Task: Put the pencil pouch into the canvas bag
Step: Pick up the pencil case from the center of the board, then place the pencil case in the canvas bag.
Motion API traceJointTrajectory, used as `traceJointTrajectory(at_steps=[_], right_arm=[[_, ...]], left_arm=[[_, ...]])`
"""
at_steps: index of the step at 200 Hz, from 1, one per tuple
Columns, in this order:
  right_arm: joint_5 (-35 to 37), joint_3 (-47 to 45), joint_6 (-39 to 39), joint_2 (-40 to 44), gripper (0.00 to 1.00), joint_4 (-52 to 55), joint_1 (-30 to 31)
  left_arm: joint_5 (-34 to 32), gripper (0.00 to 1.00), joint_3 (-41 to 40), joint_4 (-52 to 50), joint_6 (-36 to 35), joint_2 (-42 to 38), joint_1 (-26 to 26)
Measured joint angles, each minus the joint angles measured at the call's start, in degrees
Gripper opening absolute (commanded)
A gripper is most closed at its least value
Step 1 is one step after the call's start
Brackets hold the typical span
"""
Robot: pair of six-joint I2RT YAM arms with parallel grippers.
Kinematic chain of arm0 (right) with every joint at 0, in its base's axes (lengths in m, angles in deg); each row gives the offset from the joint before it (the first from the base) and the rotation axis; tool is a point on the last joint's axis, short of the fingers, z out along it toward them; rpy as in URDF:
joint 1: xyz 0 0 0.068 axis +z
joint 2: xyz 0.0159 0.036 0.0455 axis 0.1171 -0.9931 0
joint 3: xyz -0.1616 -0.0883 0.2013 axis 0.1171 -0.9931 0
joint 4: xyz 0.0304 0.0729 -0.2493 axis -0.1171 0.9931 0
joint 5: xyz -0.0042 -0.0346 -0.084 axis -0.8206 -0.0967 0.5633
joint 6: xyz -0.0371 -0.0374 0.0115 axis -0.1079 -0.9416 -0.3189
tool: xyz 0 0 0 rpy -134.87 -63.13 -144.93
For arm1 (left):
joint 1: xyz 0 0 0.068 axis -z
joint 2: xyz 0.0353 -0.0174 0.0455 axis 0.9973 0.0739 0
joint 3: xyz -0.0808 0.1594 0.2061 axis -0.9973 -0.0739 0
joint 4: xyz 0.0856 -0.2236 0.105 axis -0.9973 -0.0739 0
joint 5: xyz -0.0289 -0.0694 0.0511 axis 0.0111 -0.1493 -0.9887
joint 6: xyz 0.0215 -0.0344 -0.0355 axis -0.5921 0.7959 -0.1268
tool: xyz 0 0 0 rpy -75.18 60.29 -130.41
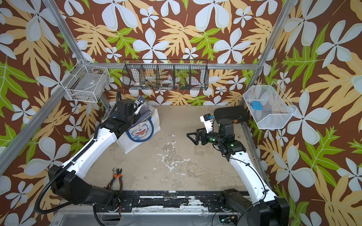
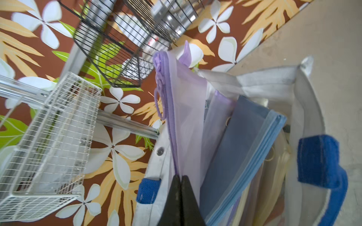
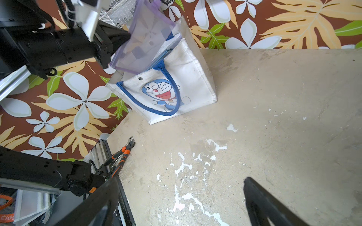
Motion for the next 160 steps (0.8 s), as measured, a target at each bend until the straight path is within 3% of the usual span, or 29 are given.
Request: traceJointTrajectory(at_steps=[70,160], right_arm=[[0.1,-0.3,0.2,1.0,1.0,0.0,0.0],[0.4,-0.3,-1.5,0.8,1.0,1.4,0.0]], left_arm=[[4.2,0.0,-4.1,-2.7,1.5,0.1,-2.8],[10.1,0.0,2.5,-3.8,1.2,8.2,-4.9]])
